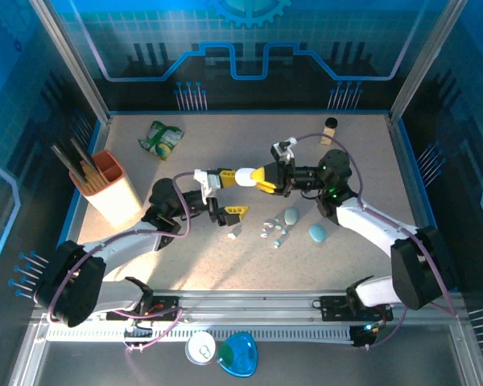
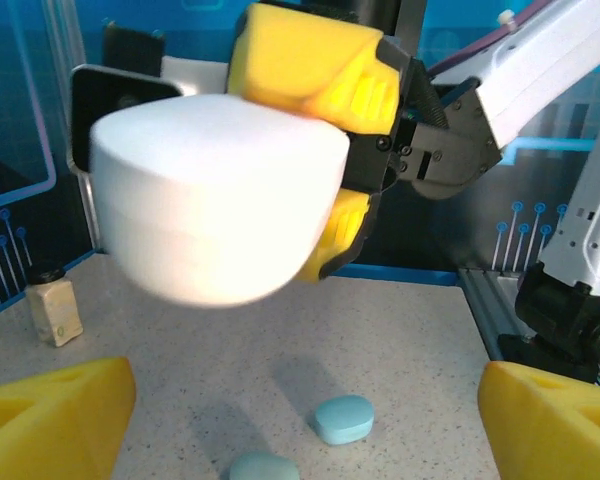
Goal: Insert wireless bluetooth earbuds into charging case
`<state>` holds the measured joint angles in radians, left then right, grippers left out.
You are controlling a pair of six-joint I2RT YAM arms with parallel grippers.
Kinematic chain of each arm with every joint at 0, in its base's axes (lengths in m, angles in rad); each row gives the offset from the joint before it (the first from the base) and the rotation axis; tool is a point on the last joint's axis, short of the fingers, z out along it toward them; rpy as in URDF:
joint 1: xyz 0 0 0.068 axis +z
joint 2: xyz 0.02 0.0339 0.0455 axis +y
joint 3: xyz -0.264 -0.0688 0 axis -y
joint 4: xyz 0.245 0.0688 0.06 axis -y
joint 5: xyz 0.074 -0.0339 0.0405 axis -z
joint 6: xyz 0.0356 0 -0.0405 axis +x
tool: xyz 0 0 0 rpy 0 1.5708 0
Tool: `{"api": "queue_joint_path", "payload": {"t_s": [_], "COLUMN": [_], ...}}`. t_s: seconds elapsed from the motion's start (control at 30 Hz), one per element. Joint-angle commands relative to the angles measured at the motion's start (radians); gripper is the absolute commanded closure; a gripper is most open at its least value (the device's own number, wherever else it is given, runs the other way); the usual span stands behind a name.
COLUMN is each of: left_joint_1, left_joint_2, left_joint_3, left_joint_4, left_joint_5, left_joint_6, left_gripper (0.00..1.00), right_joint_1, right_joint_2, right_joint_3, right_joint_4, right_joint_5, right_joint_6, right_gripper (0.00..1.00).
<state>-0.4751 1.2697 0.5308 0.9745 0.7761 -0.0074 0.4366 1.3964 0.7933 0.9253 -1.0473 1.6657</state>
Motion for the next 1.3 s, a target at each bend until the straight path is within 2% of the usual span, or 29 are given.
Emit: {"api": "queue_joint_path", "payload": {"t_s": [0.0,0.17,0.3,0.43,0.57,0.7,1.03,1.27], "left_joint_1": [-0.016,-0.019,-0.018,-0.018,-0.018,-0.017,-0.017,-0.017], "left_joint_2": [-0.032,-0.023,-0.009,0.002,0.015,0.031,0.052,0.068], "left_joint_3": [0.034,0.027,0.017,0.009,0.021,0.018,0.03,0.032], "left_joint_4": [0.044,0.115,0.159,0.182,0.198,0.229,0.248,0.295], "left_joint_5": [0.05,0.036,-0.009,-0.059,-0.046,-0.082,-0.049,-0.028], "left_joint_6": [-0.013,-0.054,-0.046,-0.017,-0.032,-0.031,-0.046,-0.087], "left_gripper": [0.16,0.25,0.32,0.31,0.31,0.33,0.34,0.43], "right_joint_1": [0.024,0.03,0.037,0.037,0.033,0.034,0.032,0.034], "right_joint_2": [0.019,0.04,0.072,0.073,0.07,0.064,0.055,0.067], "right_joint_3": [-0.009,-0.012,-0.025,-0.036,-0.039,-0.045,-0.049,-0.052], "right_joint_4": [0.163,0.167,0.262,0.275,0.271,0.265,0.25,0.268], "right_joint_5": [0.021,0.014,0.018,0.018,0.011,0.002,-0.002,-0.004], "right_joint_6": [0.116,0.136,0.213,0.231,0.234,0.236,0.231,0.246], "right_gripper": [0.99,1.0,1.0,1.0,1.0,1.0,1.0,1.0]}}
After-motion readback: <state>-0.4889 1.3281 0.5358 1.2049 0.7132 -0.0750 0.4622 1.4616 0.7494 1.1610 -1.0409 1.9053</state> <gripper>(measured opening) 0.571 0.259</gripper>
